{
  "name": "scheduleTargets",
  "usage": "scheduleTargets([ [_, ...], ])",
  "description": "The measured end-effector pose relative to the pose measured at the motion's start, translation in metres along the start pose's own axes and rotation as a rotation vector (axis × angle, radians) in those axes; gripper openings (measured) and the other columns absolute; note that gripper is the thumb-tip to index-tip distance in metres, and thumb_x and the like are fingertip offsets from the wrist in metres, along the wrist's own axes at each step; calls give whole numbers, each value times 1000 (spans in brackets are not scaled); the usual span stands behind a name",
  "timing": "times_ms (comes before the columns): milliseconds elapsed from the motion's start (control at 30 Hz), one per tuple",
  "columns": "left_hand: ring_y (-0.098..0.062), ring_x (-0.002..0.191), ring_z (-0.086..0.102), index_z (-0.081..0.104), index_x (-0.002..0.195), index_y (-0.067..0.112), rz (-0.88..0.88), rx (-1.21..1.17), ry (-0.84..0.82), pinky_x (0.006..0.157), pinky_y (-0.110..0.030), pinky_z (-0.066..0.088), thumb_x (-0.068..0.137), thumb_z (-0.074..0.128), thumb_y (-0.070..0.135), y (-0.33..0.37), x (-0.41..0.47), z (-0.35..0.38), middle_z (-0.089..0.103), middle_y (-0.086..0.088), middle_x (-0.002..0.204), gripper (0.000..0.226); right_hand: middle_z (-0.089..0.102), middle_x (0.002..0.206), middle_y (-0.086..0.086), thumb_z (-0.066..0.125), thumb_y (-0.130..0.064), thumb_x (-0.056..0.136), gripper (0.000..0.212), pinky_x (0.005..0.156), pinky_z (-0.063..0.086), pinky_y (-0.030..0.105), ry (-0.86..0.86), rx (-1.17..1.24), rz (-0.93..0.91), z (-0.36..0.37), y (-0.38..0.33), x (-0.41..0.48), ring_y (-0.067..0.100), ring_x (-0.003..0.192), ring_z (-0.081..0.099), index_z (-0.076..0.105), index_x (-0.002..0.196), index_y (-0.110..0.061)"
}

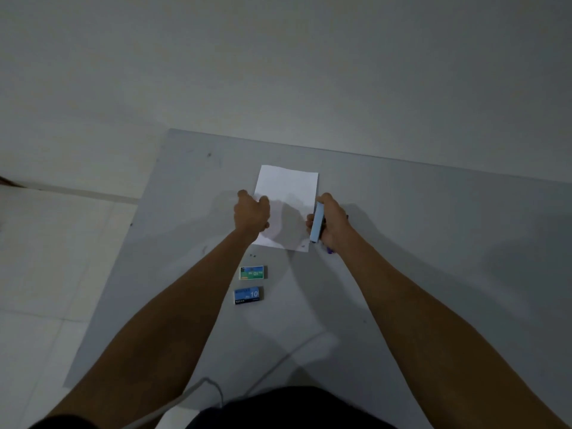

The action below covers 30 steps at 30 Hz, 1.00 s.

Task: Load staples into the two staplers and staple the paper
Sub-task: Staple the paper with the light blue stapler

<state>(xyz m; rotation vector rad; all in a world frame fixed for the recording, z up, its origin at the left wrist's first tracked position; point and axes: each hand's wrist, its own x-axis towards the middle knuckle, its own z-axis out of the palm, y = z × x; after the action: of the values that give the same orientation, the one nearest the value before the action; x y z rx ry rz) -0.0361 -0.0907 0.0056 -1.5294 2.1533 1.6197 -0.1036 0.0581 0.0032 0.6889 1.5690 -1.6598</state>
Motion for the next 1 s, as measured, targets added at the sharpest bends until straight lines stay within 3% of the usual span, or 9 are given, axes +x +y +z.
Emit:
scheduleTargets([
  [67,-23,51,58,41,122,-2,-88,-68,-98,35,-21,44,94,53,22,0,5,-1,66,-25,92,38,58,76,12,53,-34,87,29,53,44,29,10,-111,26,1,1,1,20,56,49,54,99,-7],
  [200,-26,51,60,50,108,-8,-159,-167,-185,35,-21,46,94,56,15,4,7,0,64,-19,74,28,58,74,8,59,-41,82,38,51,37,25,28,-222,52,5,2,1,17,52,43,58,104,-10],
  [300,-26,54,61,48,103,-2,-143,-220,-193,39,-25,52,94,56,16,11,1,-5,63,-17,73,21,60,74,7,64,-41,82,42,49,38,25,48,-281,18,2,2,0,16,51,44,61,107,-7],
  [533,-24,56,58,58,99,3,46,-301,-218,46,-25,55,93,58,24,52,-22,-28,61,-14,77,21,66,74,8,62,-35,89,23,49,40,25,18,-136,-136,-11,-30,-32,16,51,49,59,96,-14],
  [700,-23,64,59,62,91,4,220,-411,-281,62,-28,58,90,64,20,95,-47,-42,61,-13,87,16,63,74,7,59,-24,92,9,47,36,23,-63,-24,-267,-18,-68,-69,15,52,48,57,89,-16],
  [867,-24,76,64,49,73,10,416,-483,-233,69,-30,59,82,69,4,124,-78,-53,63,-14,90,23,61,76,6,59,-17,91,11,48,34,23,-100,-96,-369,-31,-85,-105,15,55,48,54,82,-17],
  [1000,-24,75,61,48,86,10,495,-505,-196,65,-32,57,81,64,-4,129,-98,-59,63,-12,87,22,62,78,6,61,-17,90,7,50,34,24,-93,-114,-405,-42,-83,-121,15,57,49,56,85,-16],
])
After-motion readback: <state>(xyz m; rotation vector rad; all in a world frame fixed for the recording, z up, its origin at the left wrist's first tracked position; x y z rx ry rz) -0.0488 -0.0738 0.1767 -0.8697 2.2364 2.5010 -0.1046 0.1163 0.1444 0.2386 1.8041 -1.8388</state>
